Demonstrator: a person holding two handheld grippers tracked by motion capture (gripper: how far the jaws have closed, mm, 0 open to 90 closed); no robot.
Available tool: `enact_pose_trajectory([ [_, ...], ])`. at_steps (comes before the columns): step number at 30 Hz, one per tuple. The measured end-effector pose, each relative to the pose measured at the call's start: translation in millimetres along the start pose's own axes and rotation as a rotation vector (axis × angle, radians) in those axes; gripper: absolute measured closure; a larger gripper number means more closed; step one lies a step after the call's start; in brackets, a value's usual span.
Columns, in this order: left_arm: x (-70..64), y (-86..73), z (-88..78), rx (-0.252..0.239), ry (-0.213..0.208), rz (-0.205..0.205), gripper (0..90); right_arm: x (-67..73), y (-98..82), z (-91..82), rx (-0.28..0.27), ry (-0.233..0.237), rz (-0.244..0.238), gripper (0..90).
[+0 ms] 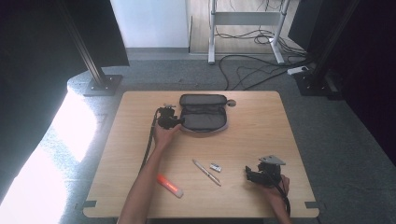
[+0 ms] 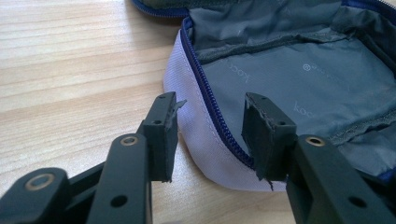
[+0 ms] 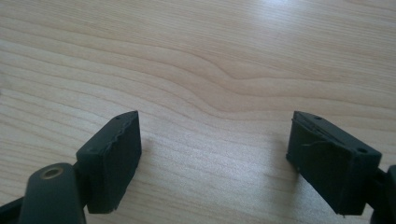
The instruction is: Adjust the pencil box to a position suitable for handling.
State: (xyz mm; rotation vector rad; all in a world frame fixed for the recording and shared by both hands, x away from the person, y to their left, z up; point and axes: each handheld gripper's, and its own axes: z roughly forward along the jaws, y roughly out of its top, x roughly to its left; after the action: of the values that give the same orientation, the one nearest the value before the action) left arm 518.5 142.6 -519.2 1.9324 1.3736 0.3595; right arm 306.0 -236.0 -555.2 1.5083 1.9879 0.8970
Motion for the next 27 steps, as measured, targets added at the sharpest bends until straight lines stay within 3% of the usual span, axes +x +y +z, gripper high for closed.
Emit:
enact_pose_trajectory([
  [10,-2.5,-1.2,8.6,0.022,-0.002,0.005,65.1,0.0,2.2,2.2,-0.003,0.027,-0.024,19.6],
  [11,-2.6,-1.4,8.9,0.022,0.002,0.004,66.1,-1.1,2.3,2.1,-0.007,0.025,-0.024,23.4],
  [15,-0.5,-0.8,8.4,0.029,-0.004,0.002,68.3,-2.9,3.4,2.5,-0.019,0.020,0.000,28.6],
  [22,0.7,-1.0,8.4,0.034,-0.002,-0.002,72.6,-4.6,9.1,4.6,-0.037,0.043,0.002,31.6],
  [27,1.7,-1.2,8.3,0.034,-0.005,-0.008,74.3,-7.8,18.0,1.7,-0.066,0.074,0.029,32.9],
])
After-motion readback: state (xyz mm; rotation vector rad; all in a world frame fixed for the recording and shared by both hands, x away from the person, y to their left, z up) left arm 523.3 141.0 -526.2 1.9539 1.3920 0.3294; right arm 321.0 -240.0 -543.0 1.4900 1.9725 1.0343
